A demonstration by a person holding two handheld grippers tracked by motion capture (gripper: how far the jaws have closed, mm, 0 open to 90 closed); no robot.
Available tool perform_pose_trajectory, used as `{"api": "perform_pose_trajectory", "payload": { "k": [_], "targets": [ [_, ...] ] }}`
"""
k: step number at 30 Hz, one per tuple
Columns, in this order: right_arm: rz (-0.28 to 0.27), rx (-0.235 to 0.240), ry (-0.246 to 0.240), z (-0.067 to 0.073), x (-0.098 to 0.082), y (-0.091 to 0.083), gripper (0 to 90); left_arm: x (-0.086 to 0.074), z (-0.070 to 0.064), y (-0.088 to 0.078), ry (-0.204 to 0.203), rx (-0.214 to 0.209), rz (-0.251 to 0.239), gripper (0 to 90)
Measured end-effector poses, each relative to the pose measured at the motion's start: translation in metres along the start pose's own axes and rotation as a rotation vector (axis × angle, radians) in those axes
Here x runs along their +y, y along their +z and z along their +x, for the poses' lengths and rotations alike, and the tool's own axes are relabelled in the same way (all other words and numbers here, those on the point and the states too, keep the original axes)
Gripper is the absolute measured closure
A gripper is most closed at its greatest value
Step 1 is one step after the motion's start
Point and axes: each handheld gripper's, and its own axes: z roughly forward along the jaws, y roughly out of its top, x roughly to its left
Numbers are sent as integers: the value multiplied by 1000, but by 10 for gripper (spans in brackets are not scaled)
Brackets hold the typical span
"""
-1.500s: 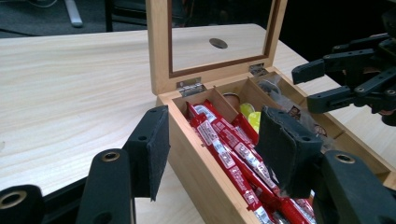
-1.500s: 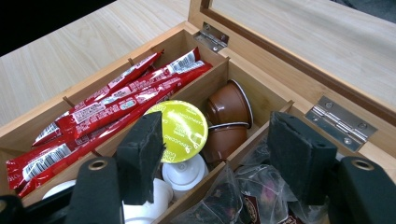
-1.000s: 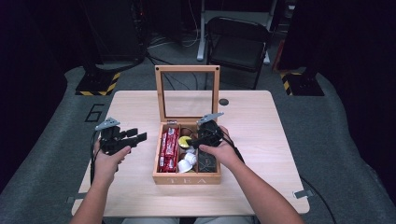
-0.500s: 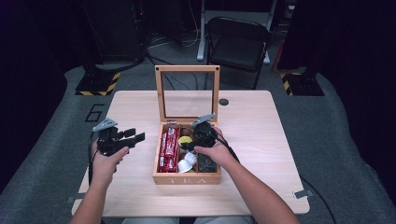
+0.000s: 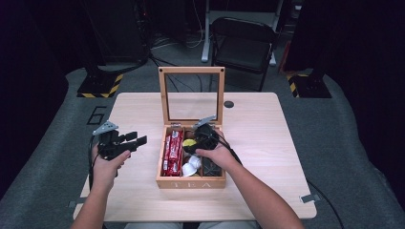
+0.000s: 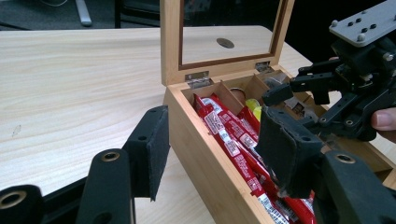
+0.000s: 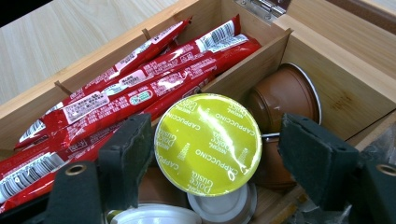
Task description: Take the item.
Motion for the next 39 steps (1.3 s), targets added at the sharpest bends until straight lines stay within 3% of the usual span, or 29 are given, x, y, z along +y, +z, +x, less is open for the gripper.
{"api": "perform_pose_trajectory", "payload": {
  "k": [5, 19, 31, 39],
  "targets": [
    [15, -12, 2, 1, 1, 3, 277, 0, 1, -1, -3, 3, -10, 436],
    [14, 18, 15, 1, 2, 6, 365, 0, 0, -2, -3, 10, -18, 439],
    [23, 12, 8, 2, 2, 5, 368, 0, 1, -1, -5, 13, -20, 440],
    [-1, 7, 0, 5, 4, -2, 368, 0, 1, -2, -4, 17, -21, 440]
  ]
}}
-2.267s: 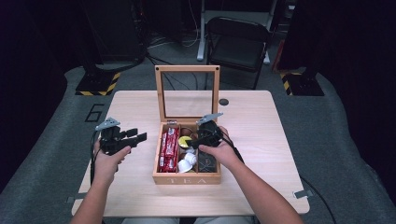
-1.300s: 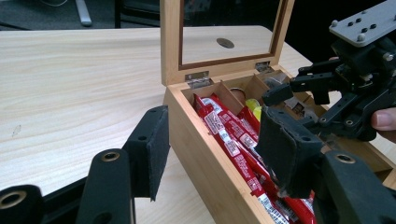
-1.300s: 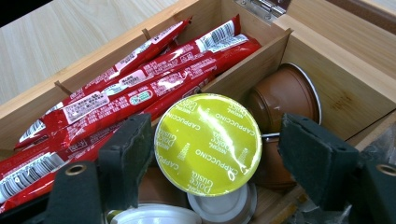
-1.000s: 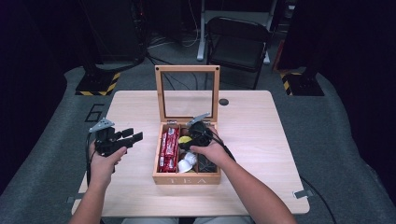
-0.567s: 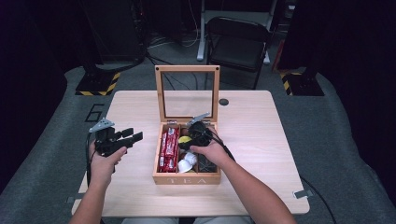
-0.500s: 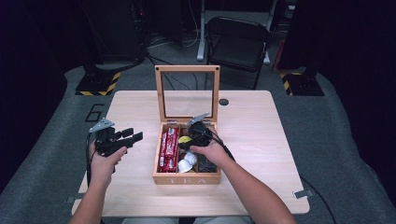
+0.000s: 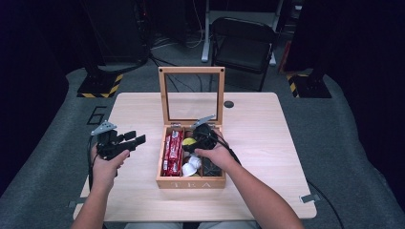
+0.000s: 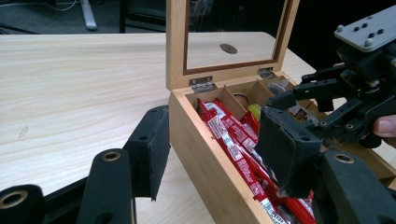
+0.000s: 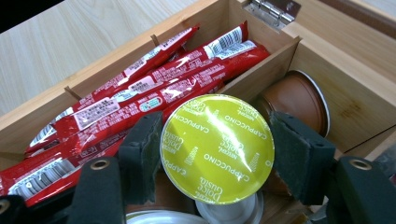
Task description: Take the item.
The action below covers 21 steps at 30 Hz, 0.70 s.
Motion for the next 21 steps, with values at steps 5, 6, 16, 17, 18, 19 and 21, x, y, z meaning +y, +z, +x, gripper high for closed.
{"api": "perform_pose_trajectory", "payload": {
  "k": [5, 6, 16, 17, 18, 19, 21],
  "targets": [
    [-13, 1, -16, 0, 1, -4, 369, 0, -1, 0, -2, -1, 1, 439],
    [-13, -4, -10, 1, 2, -6, 369, 0, -1, 0, -3, -2, 1, 439],
    [-34, -40, -51, 4, 12, -32, 369, 1, -3, -3, 3, -5, -6, 439],
    [-36, -52, -51, 4, 13, -38, 369, 1, -2, -3, 2, -3, -6, 440],
    [-36, -52, -51, 4, 13, -38, 369, 1, -2, -3, 2, -3, -6, 439],
    [-41, -58, -54, 3, 14, -40, 369, 0, -2, -3, 2, -2, -6, 439],
    [-46, -72, -49, 1, 14, -48, 369, 0, -2, -3, 2, -2, -5, 440]
  ]
}}
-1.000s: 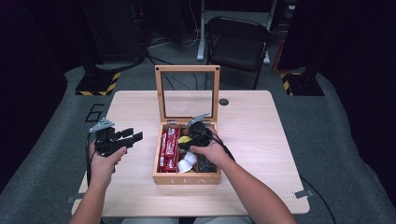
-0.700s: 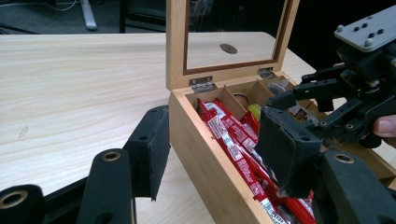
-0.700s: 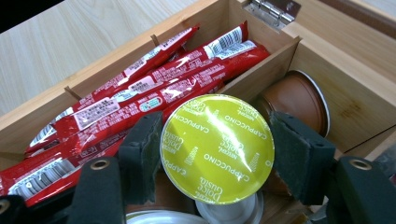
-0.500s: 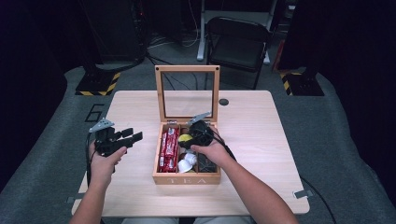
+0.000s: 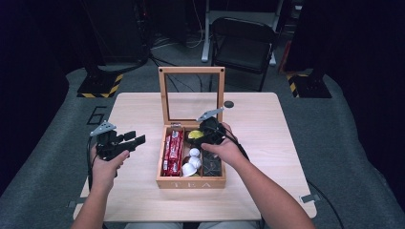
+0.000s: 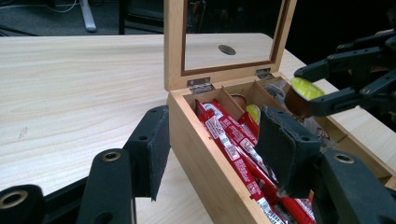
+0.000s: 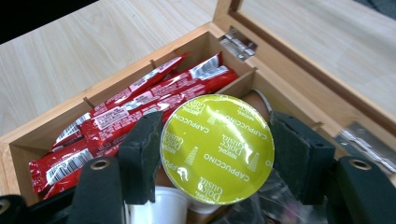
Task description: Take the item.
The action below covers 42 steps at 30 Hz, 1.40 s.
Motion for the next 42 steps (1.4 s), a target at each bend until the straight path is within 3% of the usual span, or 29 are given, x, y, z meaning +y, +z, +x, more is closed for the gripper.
{"api": "perform_pose_trajectory", "payload": {
  "k": [5, 11, 25, 31, 42],
  "targets": [
    [-14, -15, -9, -6, 0, -10, 369, 0, -1, 1, 6, -4, 8, 439],
    [-25, -47, 16, -17, -9, -22, 369, -1, -1, 3, 7, 1, 10, 439],
    [-16, -143, 97, -54, -46, -57, 369, -3, 0, 5, 6, 7, 21, 440],
    [-18, -169, 102, -63, -56, -65, 369, -3, 0, 6, 7, 8, 23, 439],
    [-10, -227, 153, -76, -89, -79, 370, -3, 1, 6, 4, 10, 24, 440]
  ]
}}
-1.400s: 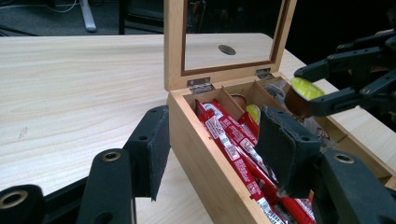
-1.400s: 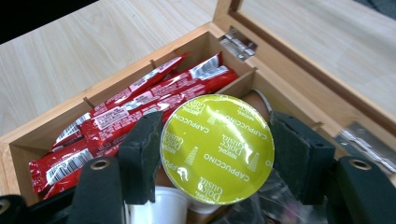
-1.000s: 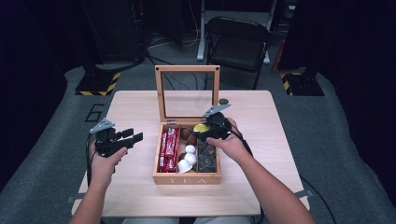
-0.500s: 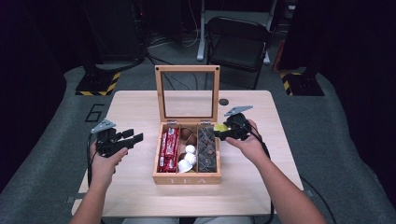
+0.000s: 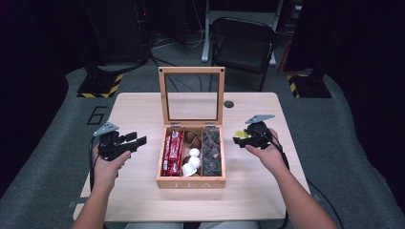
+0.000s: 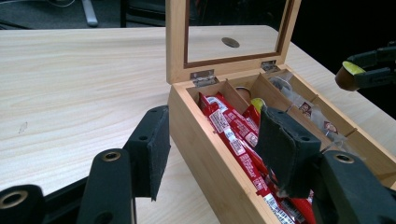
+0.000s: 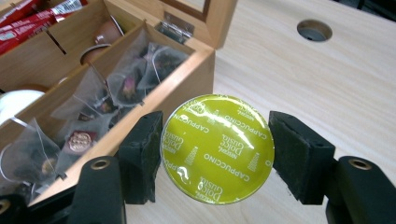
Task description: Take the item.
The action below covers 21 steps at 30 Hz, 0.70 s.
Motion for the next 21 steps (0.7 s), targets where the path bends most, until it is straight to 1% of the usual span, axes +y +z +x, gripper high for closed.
{"api": "perform_pose_trajectory", "payload": {
  "k": [1, 3, 5, 6, 8, 9, 10, 11, 13, 16, 17, 18, 19, 20, 21],
  "targets": [
    [0, 0, 0, 0, 0, 0, 370, 0, 0, 0, 0, 0, 0, 440],
    [1, -5, 18, -3, -8, -1, 370, 0, 0, 0, -1, -1, 0, 440],
    [2, -9, 16, -4, -10, -1, 370, 0, 0, 0, 0, -1, 1, 440],
    [10, -17, 25, -5, -15, 0, 370, 0, 0, 1, 0, 0, 1, 440],
    [9, -25, 17, -7, -18, 0, 369, 0, 0, 1, -1, 1, 0, 440],
    [14, -32, 31, -8, -22, 1, 370, 0, 0, 1, -1, 1, 1, 440],
    [14, -32, 31, -8, -22, 1, 370, 0, 1, 1, -1, 1, 0, 440],
    [14, -41, 56, -9, -27, 2, 370, 0, 1, 1, -1, 1, 1, 440],
    [16, -38, 54, -10, -29, 2, 370, 0, 1, 1, -2, 2, 0, 440],
    [18, -53, 69, -12, -36, 3, 370, 0, 1, 1, -2, 1, 1, 440],
    [26, -56, 77, -13, -39, 3, 370, 0, 1, 1, -2, 0, 2, 440],
    [18, -61, 82, -15, -42, 3, 370, 0, 1, 1, -2, 0, 3, 440],
    [14, -56, 100, -16, -45, 3, 370, 0, 1, 1, -2, 0, 3, 440],
    [10, -65, 130, -19, -52, 2, 370, -1, 1, 1, -3, 1, -1, 440],
    [10, -65, 130, -19, -52, 2, 370, -1, 1, 1, -3, 2, -1, 440]
  ]
}}
